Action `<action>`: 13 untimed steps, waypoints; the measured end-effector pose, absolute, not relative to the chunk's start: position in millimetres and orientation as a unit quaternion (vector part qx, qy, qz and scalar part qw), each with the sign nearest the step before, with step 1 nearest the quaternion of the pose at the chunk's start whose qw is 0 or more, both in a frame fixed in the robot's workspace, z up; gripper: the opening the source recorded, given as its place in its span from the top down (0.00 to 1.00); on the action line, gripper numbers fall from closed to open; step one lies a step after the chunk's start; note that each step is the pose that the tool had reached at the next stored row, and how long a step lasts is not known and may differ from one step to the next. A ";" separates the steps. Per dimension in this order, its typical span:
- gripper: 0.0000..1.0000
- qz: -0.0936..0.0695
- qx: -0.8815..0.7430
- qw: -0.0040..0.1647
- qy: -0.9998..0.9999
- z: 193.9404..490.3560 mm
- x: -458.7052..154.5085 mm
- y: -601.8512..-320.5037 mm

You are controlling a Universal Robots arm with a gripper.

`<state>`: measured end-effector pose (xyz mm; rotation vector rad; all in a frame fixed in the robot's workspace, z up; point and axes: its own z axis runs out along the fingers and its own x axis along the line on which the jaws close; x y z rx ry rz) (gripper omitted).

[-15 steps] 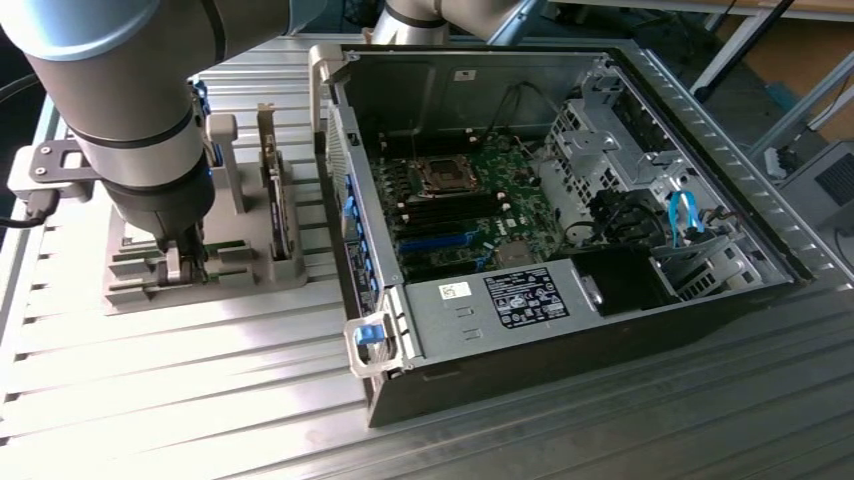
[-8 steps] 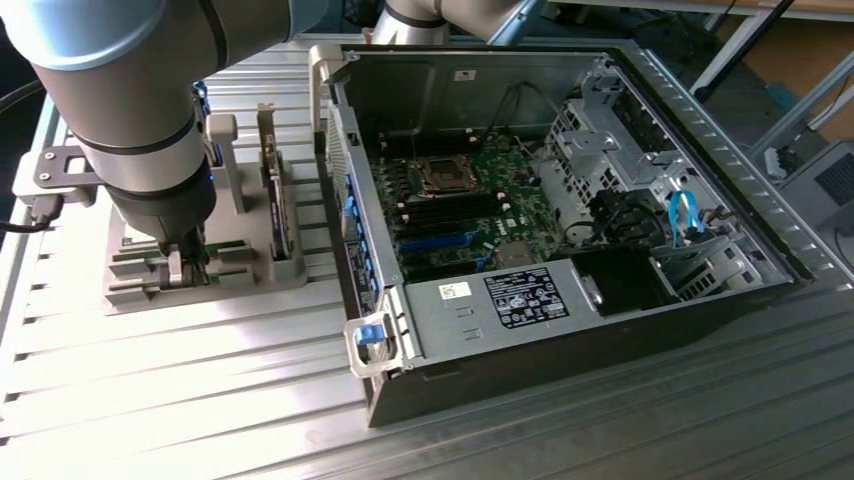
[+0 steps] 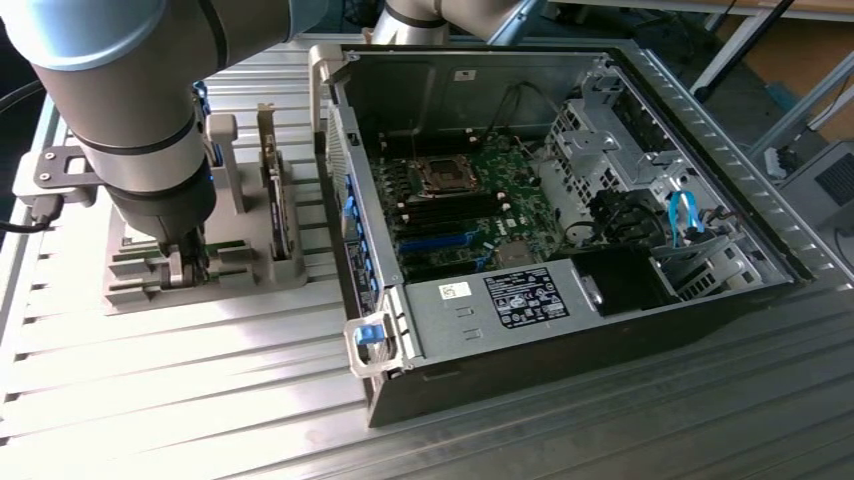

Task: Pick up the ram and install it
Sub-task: 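Pick up the ram and move it above insertion slot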

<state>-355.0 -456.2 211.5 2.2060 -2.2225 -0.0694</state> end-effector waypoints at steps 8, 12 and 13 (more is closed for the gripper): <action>0.78 -0.022 0.705 0.005 -0.709 211.2 -354.9 -458.1; 0.78 -0.023 0.705 0.005 -0.709 211.3 -354.7 -459.5; 0.78 -0.023 0.705 0.005 -0.709 211.3 -354.5 -459.7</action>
